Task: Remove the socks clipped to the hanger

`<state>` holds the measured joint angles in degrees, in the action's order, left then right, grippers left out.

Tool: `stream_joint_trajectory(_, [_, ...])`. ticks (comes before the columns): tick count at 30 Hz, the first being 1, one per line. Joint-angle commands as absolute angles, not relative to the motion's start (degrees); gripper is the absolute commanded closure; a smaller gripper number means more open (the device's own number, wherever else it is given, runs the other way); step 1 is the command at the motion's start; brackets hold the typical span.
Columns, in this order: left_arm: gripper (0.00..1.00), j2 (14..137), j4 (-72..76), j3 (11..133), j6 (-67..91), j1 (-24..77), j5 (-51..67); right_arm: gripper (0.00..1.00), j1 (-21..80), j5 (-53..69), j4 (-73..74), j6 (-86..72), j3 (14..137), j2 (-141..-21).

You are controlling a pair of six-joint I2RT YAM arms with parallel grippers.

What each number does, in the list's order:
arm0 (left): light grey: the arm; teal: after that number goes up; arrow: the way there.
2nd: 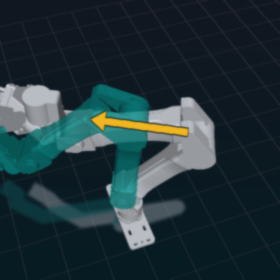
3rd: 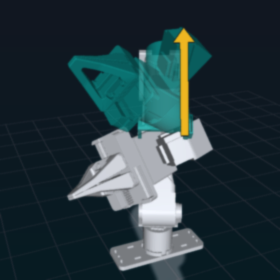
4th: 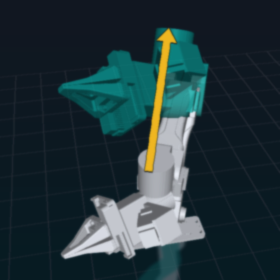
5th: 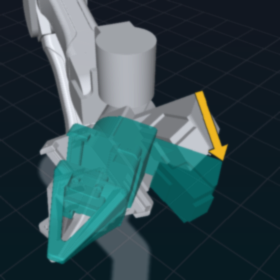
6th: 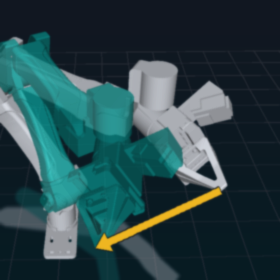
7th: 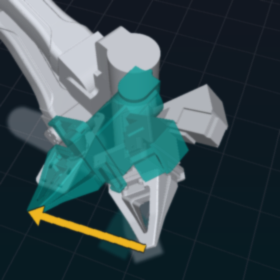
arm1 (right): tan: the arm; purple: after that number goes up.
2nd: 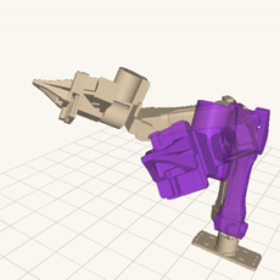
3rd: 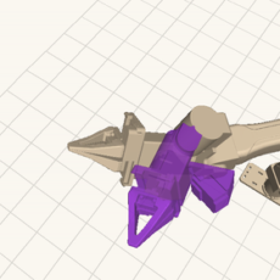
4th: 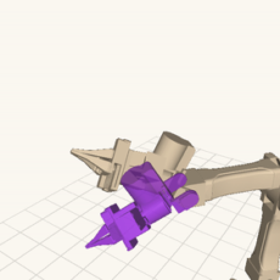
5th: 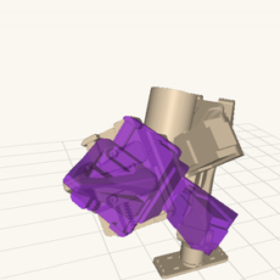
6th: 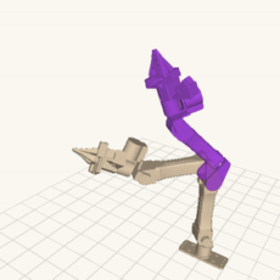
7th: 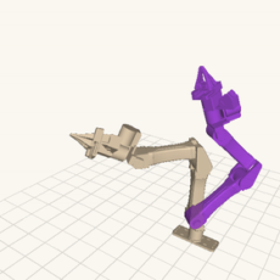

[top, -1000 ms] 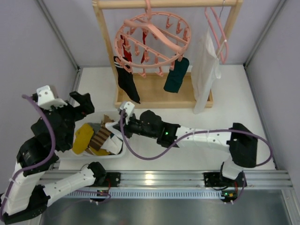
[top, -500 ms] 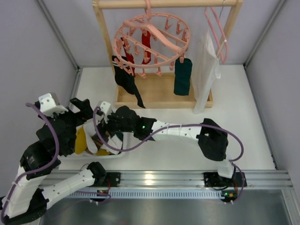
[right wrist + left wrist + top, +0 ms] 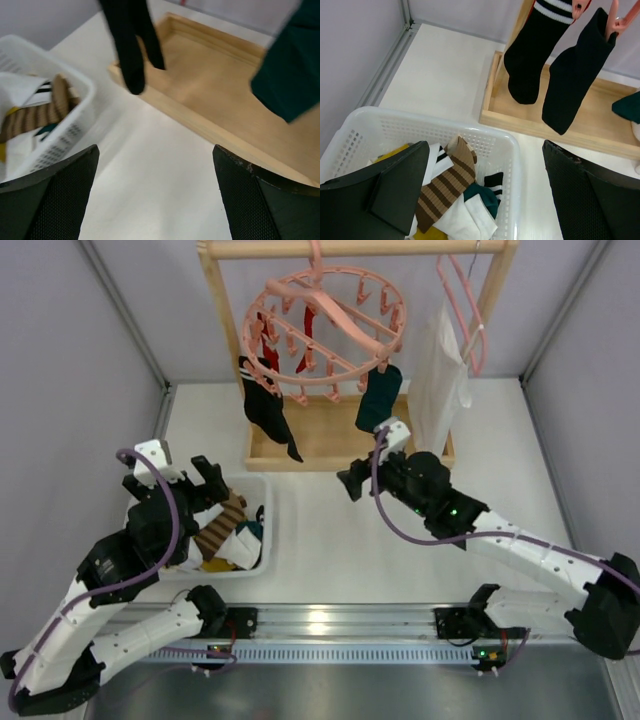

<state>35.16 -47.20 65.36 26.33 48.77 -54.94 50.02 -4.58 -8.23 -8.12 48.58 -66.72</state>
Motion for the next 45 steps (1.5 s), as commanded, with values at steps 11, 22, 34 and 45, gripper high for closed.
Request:
stream_joint_trajectory(11, [0.02,39.0,-46.4,62.6,23.6,48.7,-48.3,0.12,23.4,4.6,-11.0,-4.8,43.4,-63.1])
stream_joint_trajectory(22, [0.02,37.6,-46.2,58.9,23.6,48.7,-46.5,0.19,21.0,9.7,-14.8,-1.3,56.4,-77.9])
stream_joint_trajectory(34, [0.02,37.9,-46.2,58.4,24.2,48.7,-46.1,0.44,15.9,29.9,-26.9,-4.0,61.9,-89.9])
stream_joint_trajectory(45, [0.02,40.3,-46.7,66.5,26.5,48.7,-42.7,0.99,20.1,28.3,-42.7,-10.7,50.1,-86.0])
